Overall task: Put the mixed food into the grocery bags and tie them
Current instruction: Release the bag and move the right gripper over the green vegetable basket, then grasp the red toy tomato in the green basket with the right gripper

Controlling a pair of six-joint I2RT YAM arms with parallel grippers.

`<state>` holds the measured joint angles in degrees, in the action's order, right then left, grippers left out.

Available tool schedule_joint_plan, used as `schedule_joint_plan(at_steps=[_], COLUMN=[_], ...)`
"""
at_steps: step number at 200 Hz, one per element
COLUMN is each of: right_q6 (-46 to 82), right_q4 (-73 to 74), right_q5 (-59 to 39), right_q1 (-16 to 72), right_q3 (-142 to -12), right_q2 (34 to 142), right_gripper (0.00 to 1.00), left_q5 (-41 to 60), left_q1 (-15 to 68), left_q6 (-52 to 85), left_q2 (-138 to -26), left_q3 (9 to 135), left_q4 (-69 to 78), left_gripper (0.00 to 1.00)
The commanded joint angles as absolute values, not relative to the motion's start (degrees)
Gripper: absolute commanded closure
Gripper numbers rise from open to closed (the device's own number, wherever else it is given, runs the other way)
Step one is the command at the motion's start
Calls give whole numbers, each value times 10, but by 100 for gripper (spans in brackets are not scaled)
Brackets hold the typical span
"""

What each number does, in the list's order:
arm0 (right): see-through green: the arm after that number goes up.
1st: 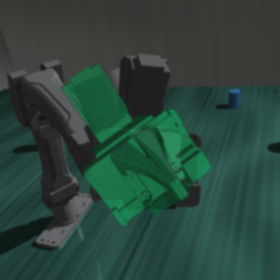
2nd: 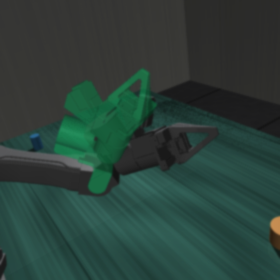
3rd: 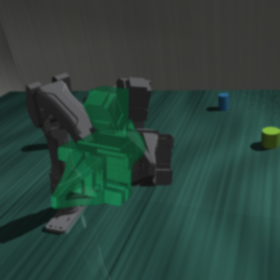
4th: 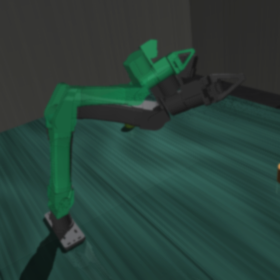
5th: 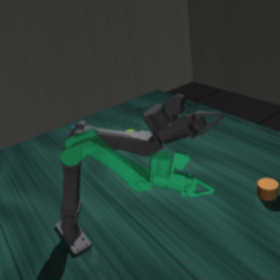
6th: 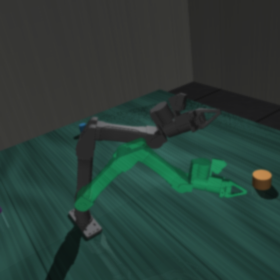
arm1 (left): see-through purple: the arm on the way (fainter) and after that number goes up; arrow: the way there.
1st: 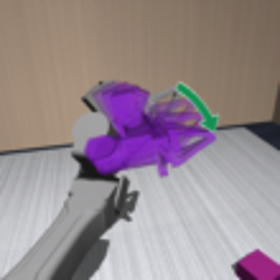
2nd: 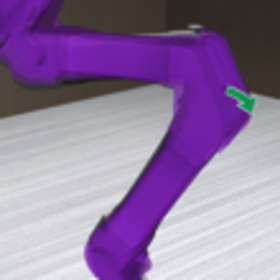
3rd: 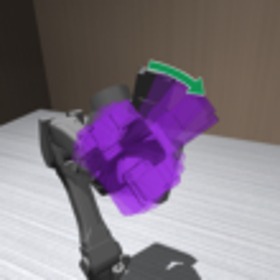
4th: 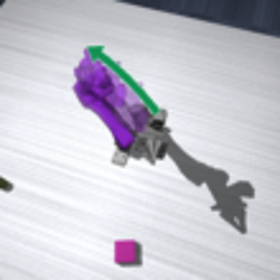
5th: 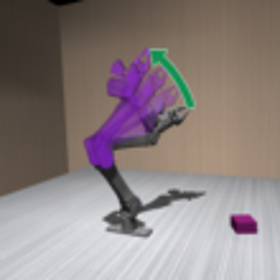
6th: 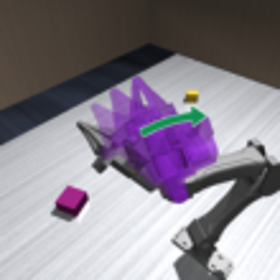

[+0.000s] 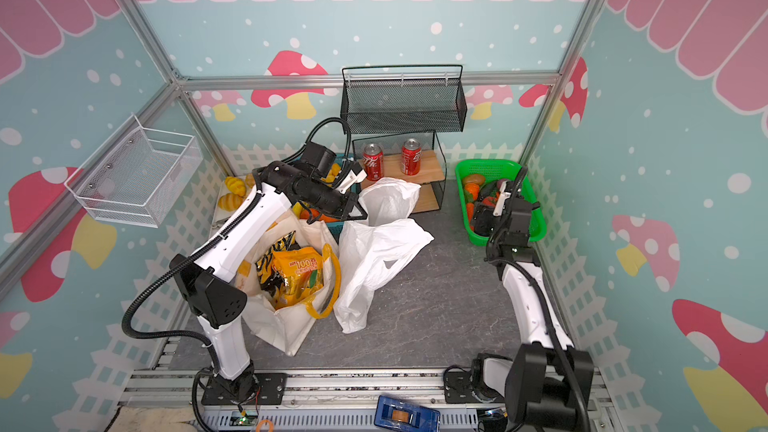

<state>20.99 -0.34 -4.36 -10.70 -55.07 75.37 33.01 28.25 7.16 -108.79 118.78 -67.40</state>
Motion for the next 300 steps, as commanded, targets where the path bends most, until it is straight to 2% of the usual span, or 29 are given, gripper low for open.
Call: schedule_joint_plan(at_steps=[1, 24, 64, 99, 151, 182, 237, 276, 300], right_q6=[216, 204, 175, 171, 171, 171, 158, 167, 198], right_q4=[18, -6, -91, -116, -133, -135, -135, -116, -60], right_q5=[-40, -39, -29, -20, -64, -74, -70, -84, -121], right_q1=[-139, -144, -144, -143, -137, -136, -136, -136, -133], right_q3=[-616, -709, -874, -949, -991, -998, -998, -965, -878], right_q2=[865, 985, 1155, 1227, 1285, 1300, 1280, 1195, 1101], right_gripper=[13, 8, 6, 7, 14, 21, 46, 49, 50], left_q5=[351, 357, 357, 357, 360, 361, 362, 366, 369], left_q1=[284, 284, 281, 278, 273, 272, 270, 269, 270], left_q6=[78, 85, 84, 85, 86, 86, 87, 88, 91], left_q2=[-1050, -1038, -1028, -1026, -1025, -1027, -1027, -1027, -1023], left_q3=[1170, 1156, 1145, 1138, 1133, 1132, 1130, 1127, 1122], left_q4=[-643, -630, -624, -619, -615, -614, -614, -612, -606], left_gripper=[100, 100, 100, 100, 100, 100, 100, 100, 100])
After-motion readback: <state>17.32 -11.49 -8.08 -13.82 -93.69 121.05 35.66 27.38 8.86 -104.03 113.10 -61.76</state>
